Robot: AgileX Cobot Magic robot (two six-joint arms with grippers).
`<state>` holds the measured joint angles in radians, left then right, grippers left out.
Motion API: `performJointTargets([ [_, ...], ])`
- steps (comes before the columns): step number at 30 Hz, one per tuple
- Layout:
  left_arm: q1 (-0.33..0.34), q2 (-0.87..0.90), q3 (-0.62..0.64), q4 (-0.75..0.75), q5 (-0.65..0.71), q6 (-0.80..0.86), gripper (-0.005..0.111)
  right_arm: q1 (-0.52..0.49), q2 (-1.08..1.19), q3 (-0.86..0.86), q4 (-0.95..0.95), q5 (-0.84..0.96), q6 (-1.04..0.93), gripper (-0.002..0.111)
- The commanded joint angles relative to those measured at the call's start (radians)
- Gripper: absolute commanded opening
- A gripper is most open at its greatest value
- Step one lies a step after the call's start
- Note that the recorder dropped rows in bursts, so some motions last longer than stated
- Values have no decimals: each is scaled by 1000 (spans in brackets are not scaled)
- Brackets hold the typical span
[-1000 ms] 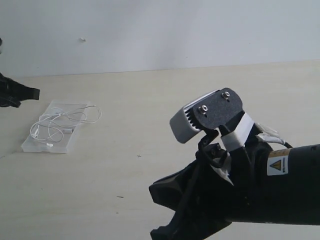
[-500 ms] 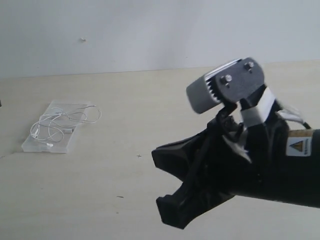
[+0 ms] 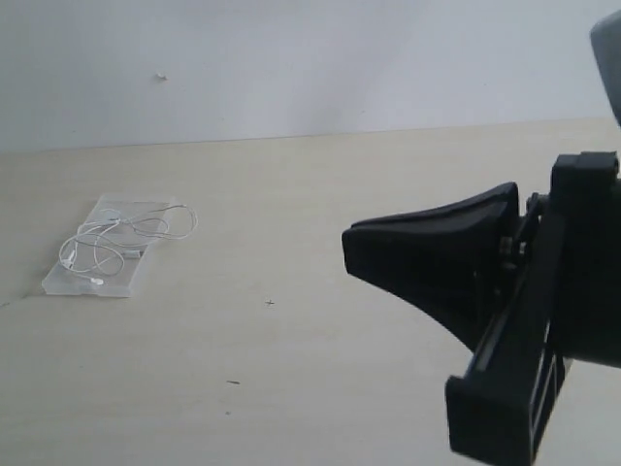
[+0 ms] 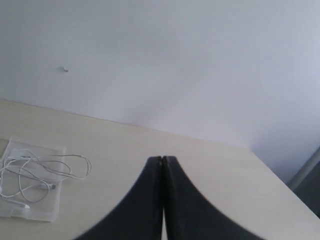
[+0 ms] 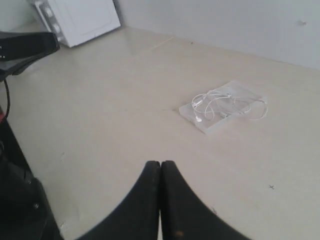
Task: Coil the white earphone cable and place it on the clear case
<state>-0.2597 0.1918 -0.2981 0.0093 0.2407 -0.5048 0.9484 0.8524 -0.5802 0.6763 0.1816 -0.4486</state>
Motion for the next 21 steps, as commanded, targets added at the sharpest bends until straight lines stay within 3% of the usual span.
performJointTargets([
  [1, -6, -85, 51, -74, 17, -7, 0, -5, -6, 4, -32, 59, -4, 0],
  [5, -6, -156, 61, -198, 19, 6, 0, -5, -6, 4, -27, 59, -4, 0],
  [12, -6, -192, 61, -442, 185, 280, 0, -5, -6, 4, -23, 55, -4, 0],
  [15, -6, -192, 61, -469, 207, 287, 0, -5, -6, 4, -23, 55, -4, 0],
  [18, -6, -192, 61, -482, 376, 292, 0, -5, -6, 4, -23, 55, -4, 0],
  [21, -6, -192, 61, -453, 417, 292, 0, -5, -6, 4, -20, 55, 0, 0],
])
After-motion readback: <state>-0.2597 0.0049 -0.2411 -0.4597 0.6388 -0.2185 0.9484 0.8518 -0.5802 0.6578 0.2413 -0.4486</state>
